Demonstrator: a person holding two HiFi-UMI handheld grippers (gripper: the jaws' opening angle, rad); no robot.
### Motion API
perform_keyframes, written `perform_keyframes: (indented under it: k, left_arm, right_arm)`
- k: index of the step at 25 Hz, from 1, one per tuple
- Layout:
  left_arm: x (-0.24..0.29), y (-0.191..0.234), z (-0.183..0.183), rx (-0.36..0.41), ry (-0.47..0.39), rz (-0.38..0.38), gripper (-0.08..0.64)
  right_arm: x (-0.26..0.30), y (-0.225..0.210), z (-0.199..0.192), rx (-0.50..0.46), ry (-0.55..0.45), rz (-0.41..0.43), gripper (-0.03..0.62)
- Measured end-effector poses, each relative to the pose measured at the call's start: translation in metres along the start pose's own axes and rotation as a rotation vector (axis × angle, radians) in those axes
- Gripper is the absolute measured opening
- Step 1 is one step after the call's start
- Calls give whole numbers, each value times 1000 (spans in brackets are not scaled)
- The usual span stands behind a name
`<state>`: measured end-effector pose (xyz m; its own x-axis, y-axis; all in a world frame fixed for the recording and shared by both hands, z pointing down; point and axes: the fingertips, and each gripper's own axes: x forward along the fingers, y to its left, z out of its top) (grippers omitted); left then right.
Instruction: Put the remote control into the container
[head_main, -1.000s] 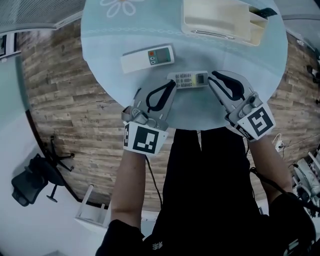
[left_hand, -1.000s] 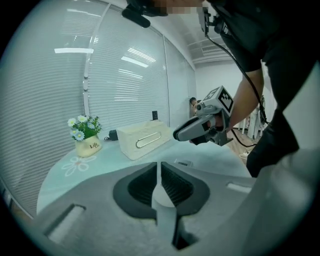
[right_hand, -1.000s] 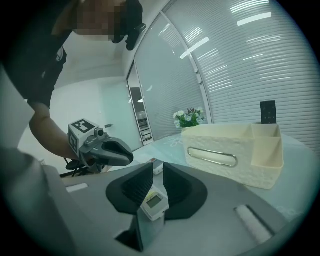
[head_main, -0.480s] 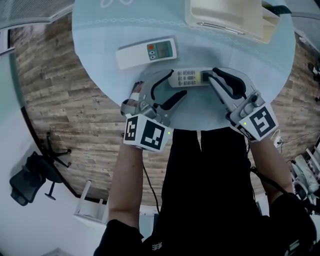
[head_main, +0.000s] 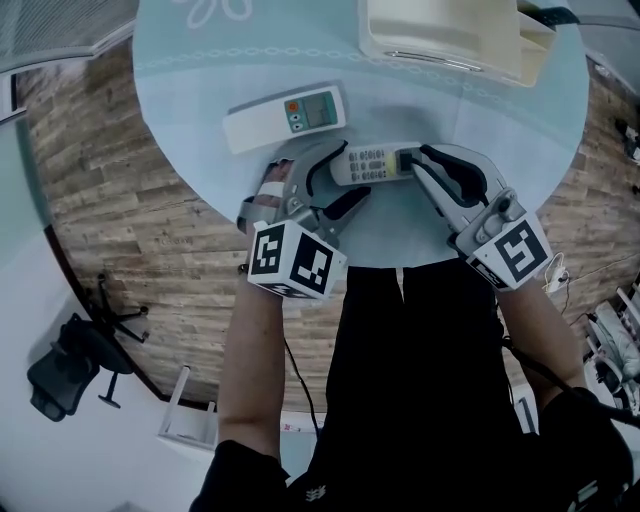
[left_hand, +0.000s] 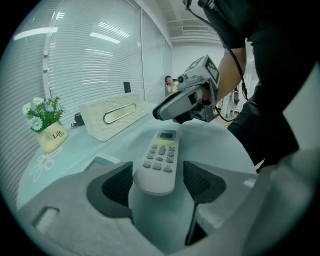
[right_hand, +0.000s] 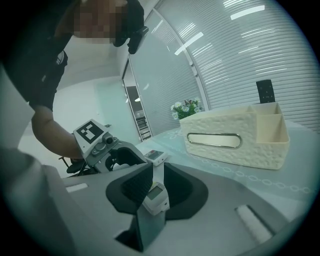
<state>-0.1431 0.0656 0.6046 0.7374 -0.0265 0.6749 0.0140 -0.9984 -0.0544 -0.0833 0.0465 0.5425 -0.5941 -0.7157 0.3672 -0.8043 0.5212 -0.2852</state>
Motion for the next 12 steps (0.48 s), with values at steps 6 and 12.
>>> perform_keyframes:
  k: [6, 12]
  left_arm:
    - [4, 2, -1, -38, 15, -61, 318]
    - [5, 4, -2, -56, 34, -64, 305]
  right_arm:
    - [-1, -6, -1, 14, -4, -13, 71]
    - [-2, 0, 5, 22, -9, -3, 71]
